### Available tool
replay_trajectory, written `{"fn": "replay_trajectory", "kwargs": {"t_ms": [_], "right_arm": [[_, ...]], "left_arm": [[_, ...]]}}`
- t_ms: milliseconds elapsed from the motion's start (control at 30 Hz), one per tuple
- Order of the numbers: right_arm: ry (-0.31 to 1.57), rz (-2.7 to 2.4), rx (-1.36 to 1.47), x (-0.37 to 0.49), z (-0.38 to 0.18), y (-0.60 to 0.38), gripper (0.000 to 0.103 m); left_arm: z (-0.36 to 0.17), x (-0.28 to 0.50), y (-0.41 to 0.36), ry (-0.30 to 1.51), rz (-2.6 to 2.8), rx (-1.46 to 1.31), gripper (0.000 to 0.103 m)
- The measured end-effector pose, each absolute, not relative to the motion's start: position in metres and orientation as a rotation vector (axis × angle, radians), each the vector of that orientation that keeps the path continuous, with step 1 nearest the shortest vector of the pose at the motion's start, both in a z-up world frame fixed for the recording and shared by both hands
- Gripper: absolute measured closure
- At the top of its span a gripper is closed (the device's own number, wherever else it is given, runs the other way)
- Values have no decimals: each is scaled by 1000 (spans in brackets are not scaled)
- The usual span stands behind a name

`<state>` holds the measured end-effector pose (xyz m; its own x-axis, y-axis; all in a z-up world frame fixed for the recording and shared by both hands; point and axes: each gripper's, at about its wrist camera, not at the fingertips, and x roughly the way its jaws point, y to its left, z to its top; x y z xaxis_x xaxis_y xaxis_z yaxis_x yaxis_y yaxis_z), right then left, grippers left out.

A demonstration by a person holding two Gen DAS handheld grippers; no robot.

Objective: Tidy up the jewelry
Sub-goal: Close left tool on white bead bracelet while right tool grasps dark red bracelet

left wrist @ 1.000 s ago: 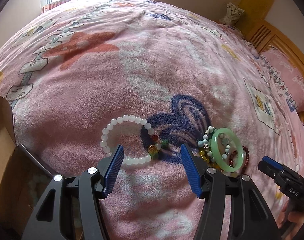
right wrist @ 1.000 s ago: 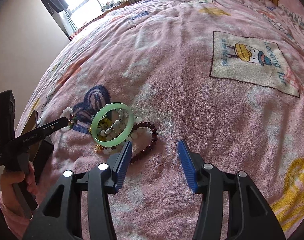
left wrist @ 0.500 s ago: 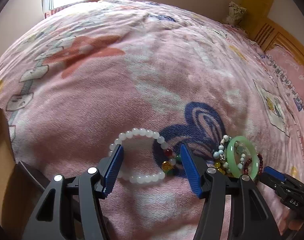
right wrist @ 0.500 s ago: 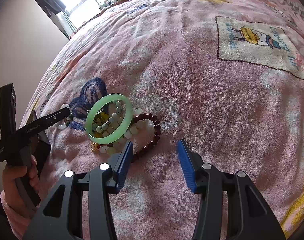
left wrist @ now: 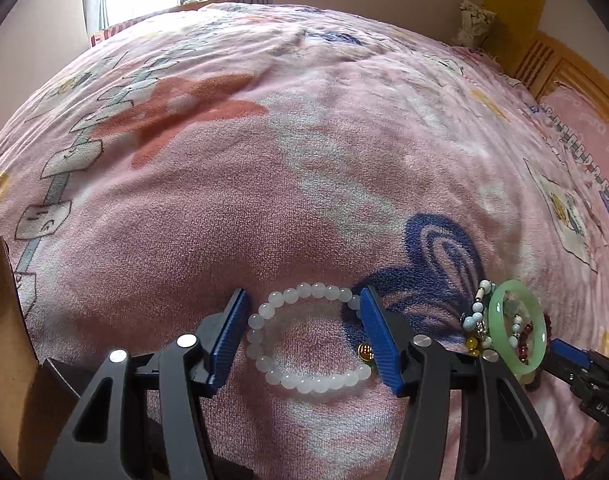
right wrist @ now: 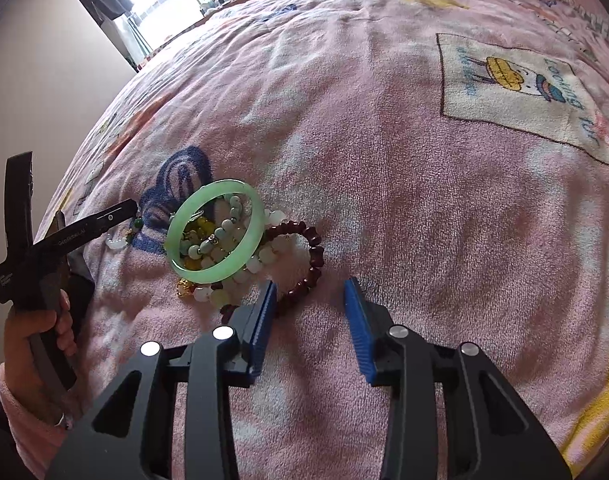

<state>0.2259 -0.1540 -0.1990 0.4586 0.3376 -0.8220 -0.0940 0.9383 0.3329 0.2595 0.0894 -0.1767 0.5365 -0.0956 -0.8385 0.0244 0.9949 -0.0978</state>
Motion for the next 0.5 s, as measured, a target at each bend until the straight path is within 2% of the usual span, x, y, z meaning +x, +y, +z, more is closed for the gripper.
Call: {"fn": "replay_trajectory", "kwargs": {"t_ms": [133, 233, 367, 500], "right_arm": [[1060, 278, 252, 226, -200, -151, 82], [1054, 280, 246, 225, -199, -148, 86], [1043, 305, 293, 226, -198, -150, 100], [1032, 310, 292, 225, -194, -150, 101]], "left_arm": [[-178, 258, 88, 1008, -50, -65, 86], [-180, 257, 92, 1004, -65, -80, 86], [-177, 256, 89, 989, -73, -82, 93], [-175, 254, 84, 970, -87, -74, 94]]}}
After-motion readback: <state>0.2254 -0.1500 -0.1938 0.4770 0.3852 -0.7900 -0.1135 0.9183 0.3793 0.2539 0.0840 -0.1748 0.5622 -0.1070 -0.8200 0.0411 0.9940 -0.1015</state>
